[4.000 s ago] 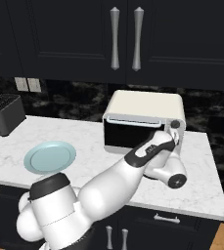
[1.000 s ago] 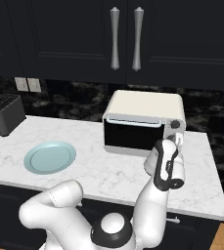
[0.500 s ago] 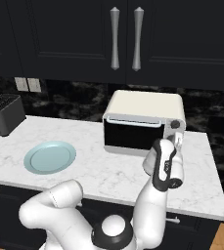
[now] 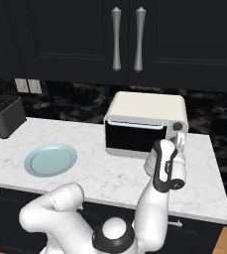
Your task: Pick up the kebab skewer and baguette bread, and place them inside the toaster oven. Close the toaster oven door and start by setting the timer.
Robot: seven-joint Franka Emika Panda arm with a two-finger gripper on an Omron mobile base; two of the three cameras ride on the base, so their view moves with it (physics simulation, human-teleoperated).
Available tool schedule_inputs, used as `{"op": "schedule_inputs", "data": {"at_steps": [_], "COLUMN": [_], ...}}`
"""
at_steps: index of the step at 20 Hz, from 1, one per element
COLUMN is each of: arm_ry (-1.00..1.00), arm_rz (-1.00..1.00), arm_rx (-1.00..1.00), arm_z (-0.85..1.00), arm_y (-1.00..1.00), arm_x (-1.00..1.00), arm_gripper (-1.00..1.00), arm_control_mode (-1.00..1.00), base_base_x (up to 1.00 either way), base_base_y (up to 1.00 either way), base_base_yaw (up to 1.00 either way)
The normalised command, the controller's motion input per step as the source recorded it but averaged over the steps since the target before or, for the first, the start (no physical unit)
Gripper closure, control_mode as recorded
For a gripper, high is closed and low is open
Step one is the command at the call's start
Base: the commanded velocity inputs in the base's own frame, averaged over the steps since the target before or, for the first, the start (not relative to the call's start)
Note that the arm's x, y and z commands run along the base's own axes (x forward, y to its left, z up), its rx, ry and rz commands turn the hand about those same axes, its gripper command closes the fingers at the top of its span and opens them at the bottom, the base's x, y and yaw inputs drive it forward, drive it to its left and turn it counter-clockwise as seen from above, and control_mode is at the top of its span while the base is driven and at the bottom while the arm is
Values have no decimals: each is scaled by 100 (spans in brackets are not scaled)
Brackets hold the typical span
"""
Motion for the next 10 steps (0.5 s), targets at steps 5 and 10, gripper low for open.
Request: {"op": "schedule_inputs", "data": {"at_steps": [5, 10], "arm_ry": [0, 0], "arm_rz": [0, 0], "arm_rx": [0, 0], "arm_z": [0, 0], "arm_y": [0, 1], "arm_x": [2, 4], "arm_gripper": [100, 100], "arm_control_mode": [-100, -100], "base_base_x": [0, 0], "base_base_y": [0, 0], "base_base_yaw": [0, 0]}}
